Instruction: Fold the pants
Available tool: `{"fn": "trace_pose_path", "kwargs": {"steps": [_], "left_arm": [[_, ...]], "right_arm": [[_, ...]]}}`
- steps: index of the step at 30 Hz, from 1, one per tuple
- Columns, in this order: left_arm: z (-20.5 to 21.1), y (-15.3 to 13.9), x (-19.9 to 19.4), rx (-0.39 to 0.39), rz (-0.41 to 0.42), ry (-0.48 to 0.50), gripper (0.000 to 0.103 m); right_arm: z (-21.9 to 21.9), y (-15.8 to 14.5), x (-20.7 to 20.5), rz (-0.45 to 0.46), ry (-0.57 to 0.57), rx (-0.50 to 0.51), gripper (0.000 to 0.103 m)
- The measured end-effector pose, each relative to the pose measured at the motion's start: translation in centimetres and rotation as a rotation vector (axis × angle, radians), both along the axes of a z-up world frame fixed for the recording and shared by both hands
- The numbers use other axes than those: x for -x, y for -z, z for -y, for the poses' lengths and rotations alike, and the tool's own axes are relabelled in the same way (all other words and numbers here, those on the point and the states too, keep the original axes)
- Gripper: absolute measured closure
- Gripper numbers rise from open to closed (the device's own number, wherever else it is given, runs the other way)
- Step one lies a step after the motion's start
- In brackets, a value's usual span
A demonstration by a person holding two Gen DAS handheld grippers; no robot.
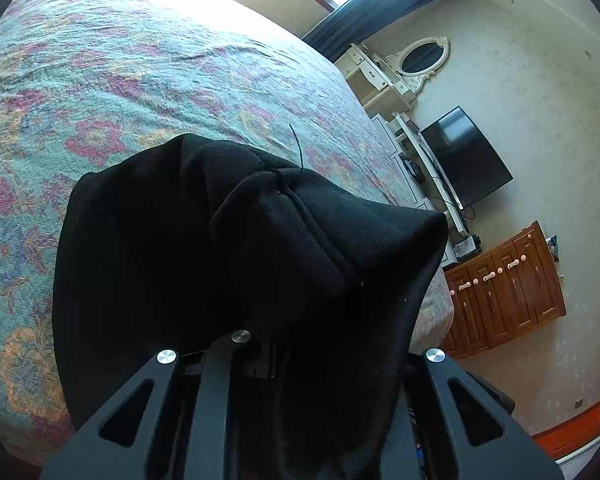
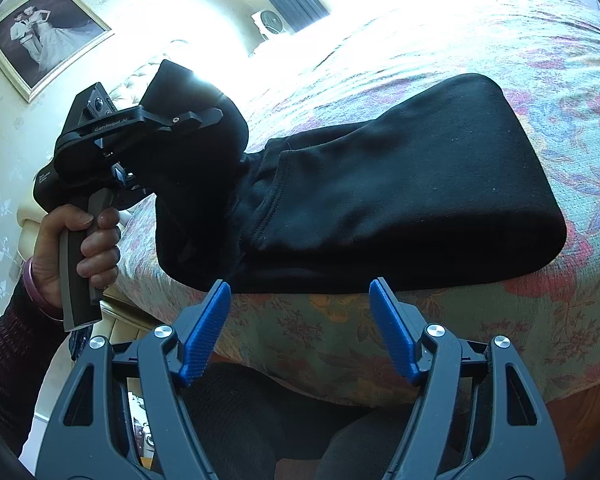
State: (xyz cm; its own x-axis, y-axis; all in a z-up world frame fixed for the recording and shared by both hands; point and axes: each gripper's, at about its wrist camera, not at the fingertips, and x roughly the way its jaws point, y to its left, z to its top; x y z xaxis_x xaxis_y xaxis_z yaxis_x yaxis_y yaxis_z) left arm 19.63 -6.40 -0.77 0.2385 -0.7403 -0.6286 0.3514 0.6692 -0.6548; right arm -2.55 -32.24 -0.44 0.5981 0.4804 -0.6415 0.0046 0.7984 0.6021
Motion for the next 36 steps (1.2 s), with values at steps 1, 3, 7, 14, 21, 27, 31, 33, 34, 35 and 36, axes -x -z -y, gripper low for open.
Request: {"fn": "trace_pose_path", "kwargs": {"steps": [1,3,7,14,21,27,31,33,34,35,36], "left_arm": [[0.6,0.2,0.0,-0.008,-0.002,-0.002,0.088],[1.8,0.7,-0.1,-0.015,-0.013,-0.009,0.088],[4.3,1.6,-0.3,-0.056,-0.013,-0.008,0.088],[8.1,4.4,-0.1,-0.162,-0.024,0.009,0.088],[9.3,5.0,0.6,-0.225,0.002,0.017,0.072],[10.2,3.9,1.8,-0.142,0.008,0.055,0.042],[8.9,2.2,3.0,-0.047,0.015,0.058,0.033],[6.9,1.3,3.7,-0.002,0.04,0.033,0.032],[5.9,0.7,4.0,-0.004,0.062,0.017,0.031],[4.7,0.3,4.3,-0.017,0.091,-0.005,0.031],[3.2,0.1,4.5,-0.042,0.121,-0.033,0.028]], "right_arm": [[0.3,0.1,0.1,-0.001,0.005,-0.004,0.031],[0.8,0.2,0.3,-0.002,0.015,-0.011,0.031],[1.8,0.3,0.7,-0.003,0.034,-0.021,0.031],[2.9,0.5,1.0,-0.005,0.063,-0.035,0.031],[3.4,0.4,1.7,-0.012,0.081,-0.043,0.031],[3.9,-0.6,2.6,-0.001,0.092,-0.053,0.031],[4.6,-2.3,2.9,0.033,0.099,-0.071,0.03],[5.3,-3.2,2.5,0.054,0.116,-0.079,0.024],[5.8,-3.5,2.0,0.06,0.118,-0.082,0.024],[6.2,-3.7,1.3,0.06,0.116,-0.085,0.024],[6.4,-3.7,0.4,0.06,0.117,-0.095,0.024]]}}
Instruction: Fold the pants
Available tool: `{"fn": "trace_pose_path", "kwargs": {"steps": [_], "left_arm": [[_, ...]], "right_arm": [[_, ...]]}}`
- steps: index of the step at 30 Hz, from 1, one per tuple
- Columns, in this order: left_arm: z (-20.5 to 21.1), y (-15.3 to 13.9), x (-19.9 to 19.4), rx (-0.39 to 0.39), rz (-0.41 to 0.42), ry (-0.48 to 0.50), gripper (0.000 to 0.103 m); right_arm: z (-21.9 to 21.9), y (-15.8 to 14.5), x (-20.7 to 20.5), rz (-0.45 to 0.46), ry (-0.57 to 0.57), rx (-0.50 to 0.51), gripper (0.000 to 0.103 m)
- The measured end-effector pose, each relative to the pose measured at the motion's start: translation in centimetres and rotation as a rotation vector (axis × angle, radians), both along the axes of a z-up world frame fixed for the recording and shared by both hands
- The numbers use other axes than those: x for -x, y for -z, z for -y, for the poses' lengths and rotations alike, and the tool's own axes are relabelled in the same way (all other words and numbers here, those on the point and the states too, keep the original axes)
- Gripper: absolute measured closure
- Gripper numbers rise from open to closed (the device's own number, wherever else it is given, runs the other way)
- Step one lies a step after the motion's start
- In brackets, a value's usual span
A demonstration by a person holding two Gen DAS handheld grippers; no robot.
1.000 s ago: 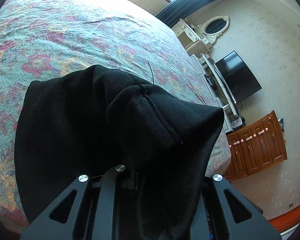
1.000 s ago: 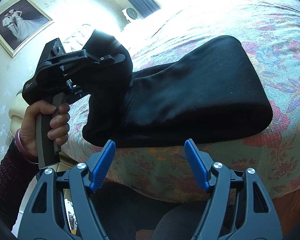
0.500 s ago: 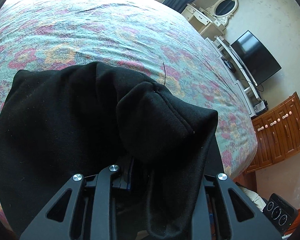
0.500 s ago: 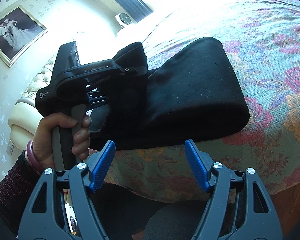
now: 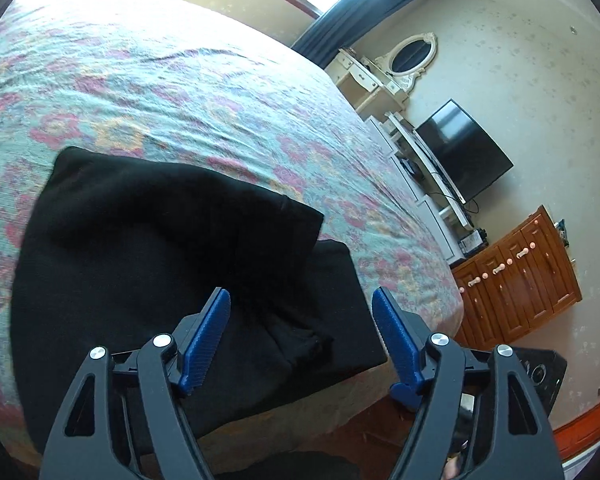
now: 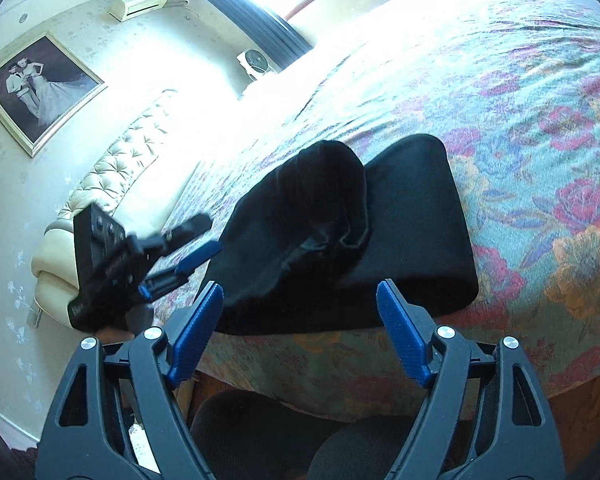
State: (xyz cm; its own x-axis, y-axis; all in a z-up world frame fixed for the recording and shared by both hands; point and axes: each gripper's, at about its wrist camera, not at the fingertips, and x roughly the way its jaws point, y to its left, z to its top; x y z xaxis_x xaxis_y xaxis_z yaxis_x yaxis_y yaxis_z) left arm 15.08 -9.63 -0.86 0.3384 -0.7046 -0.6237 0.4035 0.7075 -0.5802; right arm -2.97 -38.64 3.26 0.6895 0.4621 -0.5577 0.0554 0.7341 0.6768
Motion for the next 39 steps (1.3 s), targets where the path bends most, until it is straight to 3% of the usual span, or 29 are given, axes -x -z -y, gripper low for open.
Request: {"fn": "trace_pose_path", "kwargs": {"steps": [3,5,7,10,14,22,23,24,27,32,39], "left_arm": [[-4.6,0.2,0.0,-0.063,0.056,-0.111,0.028],[-7.6,1.2,-0.4,-0.058,0.022,-0.191,0.028],[-10.9,2.5,-0.7,-0.023,-0.029,-0.261,0.028],[-14.3,4.4,-0.6,0.067,-0.1,-0.333,0.028],[-15.9,6.2,-1.1,0.116,-0.175,-0.369,0.028],[-14.8,7.1,-1.1,0.136,-0.201,-0.329,0.027],[-14.8,7.1,-1.0,0.136,-0.204,-0.322,0.027],[-14.6,7.1,-1.0,0.133,-0.207,-0.316,0.027],[-14.2,7.4,-1.4,0.121,-0.209,-0.308,0.027],[-14.1,7.6,-1.9,0.125,-0.227,-0.314,0.027],[-13.5,7.5,-1.4,0.132,-0.222,-0.293,0.026]], "right_arm": [[1.3,1.2,-3.4,-0.046,-0.009,-0.062,0.024],[1.9,2.3,-5.8,-0.089,-0.014,-0.119,0.024],[1.9,3.6,-7.8,-0.141,-0.033,-0.154,0.024],[1.8,5.2,-10.0,-0.212,-0.018,-0.101,0.024],[1.5,6.4,-11.0,-0.257,0.008,-0.098,0.024],[-1.2,7.2,-12.9,-0.281,-0.093,-0.121,0.024],[-1.5,7.3,-13.1,-0.291,-0.103,-0.118,0.031],[-1.8,7.5,-13.2,-0.309,-0.112,-0.112,0.048],[-2.2,8.0,-13.5,-0.334,-0.124,-0.091,0.076],[-2.1,6.8,-12.7,-0.286,-0.126,-0.118,0.091],[0.1,2.6,-11.0,-0.171,-0.106,-0.102,0.092]]}}
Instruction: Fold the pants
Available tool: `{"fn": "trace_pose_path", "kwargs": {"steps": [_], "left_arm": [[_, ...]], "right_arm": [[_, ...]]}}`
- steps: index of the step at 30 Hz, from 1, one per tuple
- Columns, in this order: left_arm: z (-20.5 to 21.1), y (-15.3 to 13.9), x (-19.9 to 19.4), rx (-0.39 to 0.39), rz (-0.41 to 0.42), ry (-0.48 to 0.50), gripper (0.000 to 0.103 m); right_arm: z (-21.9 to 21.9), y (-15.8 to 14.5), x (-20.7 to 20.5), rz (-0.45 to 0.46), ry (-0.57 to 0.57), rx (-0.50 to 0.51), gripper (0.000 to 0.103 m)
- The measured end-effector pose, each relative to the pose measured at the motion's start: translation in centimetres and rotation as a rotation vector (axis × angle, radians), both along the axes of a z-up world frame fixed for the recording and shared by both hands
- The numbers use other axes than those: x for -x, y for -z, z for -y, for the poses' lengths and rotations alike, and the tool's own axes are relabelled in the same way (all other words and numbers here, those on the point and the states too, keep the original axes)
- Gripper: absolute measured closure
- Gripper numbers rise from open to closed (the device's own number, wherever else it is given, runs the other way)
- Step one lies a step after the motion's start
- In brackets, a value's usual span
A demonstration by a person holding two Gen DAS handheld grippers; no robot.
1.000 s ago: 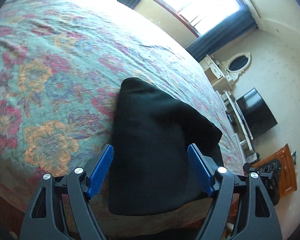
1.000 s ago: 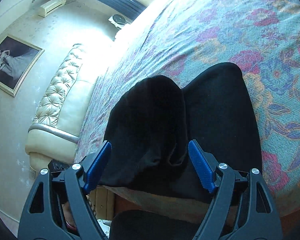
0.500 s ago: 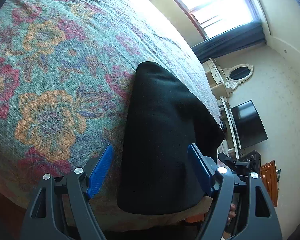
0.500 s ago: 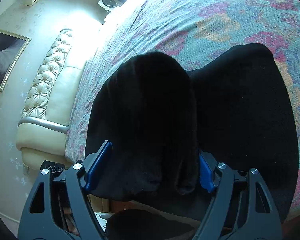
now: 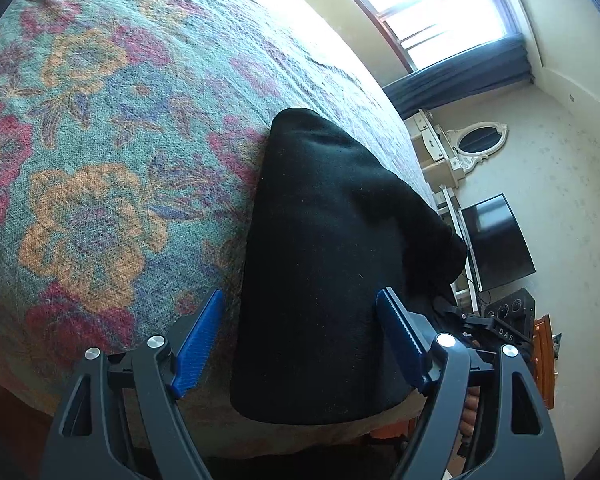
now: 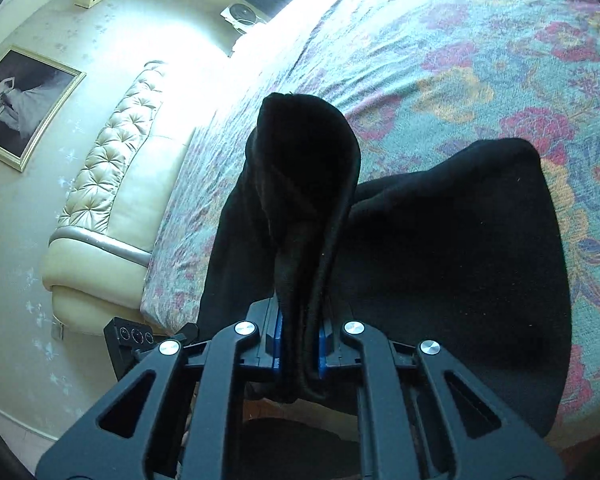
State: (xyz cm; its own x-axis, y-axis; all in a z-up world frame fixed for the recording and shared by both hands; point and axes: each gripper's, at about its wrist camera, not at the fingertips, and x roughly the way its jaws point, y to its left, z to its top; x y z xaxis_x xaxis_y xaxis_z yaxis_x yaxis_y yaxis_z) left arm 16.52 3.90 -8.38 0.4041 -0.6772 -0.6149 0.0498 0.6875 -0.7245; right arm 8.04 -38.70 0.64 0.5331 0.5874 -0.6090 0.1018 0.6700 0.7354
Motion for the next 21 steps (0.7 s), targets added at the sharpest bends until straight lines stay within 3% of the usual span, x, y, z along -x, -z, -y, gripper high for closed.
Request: {"fn": "trace_pose_path", "kwargs": {"steps": [8,21], "left_arm": [[2.6,-1.3,0.5,0.013,0.059,0.085,0.025],[4.4,-0.5,0.2,-0.035,0.041,0.119,0.023]], "right_arm": [[4.6,-0.8,2.2,-0.003,0.072,0.036,0.092],[8.1,4.1,4.2,-0.075,0.131,-0.025,0.092]]}}
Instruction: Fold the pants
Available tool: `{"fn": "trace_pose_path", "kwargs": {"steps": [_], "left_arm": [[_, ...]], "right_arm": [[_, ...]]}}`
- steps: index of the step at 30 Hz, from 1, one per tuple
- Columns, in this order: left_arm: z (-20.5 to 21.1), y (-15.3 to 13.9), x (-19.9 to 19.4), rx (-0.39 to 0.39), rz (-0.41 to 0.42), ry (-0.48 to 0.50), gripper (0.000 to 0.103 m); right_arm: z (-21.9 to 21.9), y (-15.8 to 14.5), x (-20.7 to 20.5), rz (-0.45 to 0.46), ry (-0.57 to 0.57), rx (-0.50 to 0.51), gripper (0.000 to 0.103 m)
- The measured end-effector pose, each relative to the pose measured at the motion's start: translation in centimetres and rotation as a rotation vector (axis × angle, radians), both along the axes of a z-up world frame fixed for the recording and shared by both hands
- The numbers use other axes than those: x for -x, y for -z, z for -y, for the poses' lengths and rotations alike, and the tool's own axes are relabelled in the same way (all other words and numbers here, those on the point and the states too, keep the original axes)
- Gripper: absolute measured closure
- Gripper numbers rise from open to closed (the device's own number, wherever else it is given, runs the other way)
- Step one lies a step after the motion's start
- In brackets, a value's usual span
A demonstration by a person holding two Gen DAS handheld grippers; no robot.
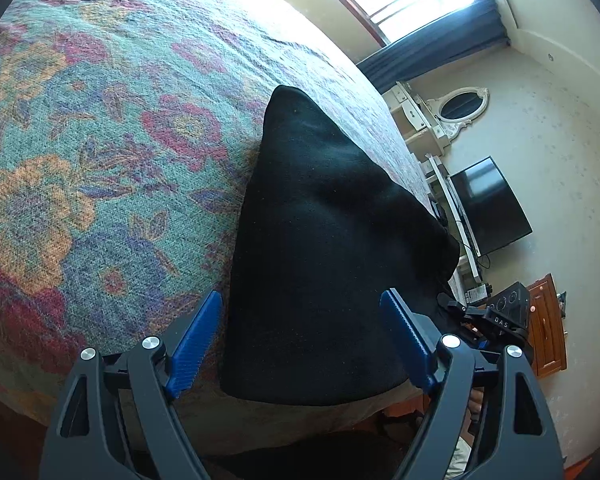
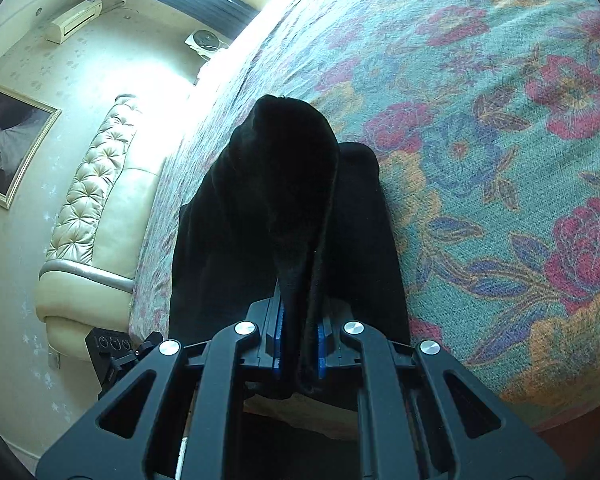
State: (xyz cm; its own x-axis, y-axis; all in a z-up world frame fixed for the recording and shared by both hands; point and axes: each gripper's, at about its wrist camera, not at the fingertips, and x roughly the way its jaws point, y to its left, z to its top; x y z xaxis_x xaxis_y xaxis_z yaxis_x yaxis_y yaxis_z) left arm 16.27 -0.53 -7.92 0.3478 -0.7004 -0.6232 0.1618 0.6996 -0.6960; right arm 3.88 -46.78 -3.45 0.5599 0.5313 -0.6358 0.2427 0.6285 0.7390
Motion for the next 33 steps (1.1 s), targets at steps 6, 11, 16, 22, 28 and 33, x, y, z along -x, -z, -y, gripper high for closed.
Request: {"fn": "trace_pose_path", "kwargs": {"steps": [6,11,16,22,28,33], "left_arm": [[0.1,0.4,-0.1,-0.03,-0.006,0.005,0.023],[-1.9,1.3,-0.2,0.014,-0.045,-0.012,0.023],[-2.9,1.7,0.1,0.043,-0.07,0.012,0.023],[-3.0,1.8,0.2,0.081,-0.092,0.022,0.02],[-3.8,2.0,0.3,0.151,-0.137,0.0,0.019],[-4.4,2.6,0.4,0.238,-0.215,-0.036,0.019]], "right_arm": [[1.7,2.8,0.8,-0.001,0.037,-0.141,0.092],[3.4,1.2,2.4,0.041,0.061,-0.162,0.068],[4.8,1.0,4.9,0.03,0.096,-0.136,0.025],[3.6,4.0,5.4,0.013,0.101,-0.271,0.024],[2.2,4.8,4.9,0.027,0.104,-0.317,0.024],[2.7,4.9,5.1,0.029,0.093,-0.34,0.024]]}}
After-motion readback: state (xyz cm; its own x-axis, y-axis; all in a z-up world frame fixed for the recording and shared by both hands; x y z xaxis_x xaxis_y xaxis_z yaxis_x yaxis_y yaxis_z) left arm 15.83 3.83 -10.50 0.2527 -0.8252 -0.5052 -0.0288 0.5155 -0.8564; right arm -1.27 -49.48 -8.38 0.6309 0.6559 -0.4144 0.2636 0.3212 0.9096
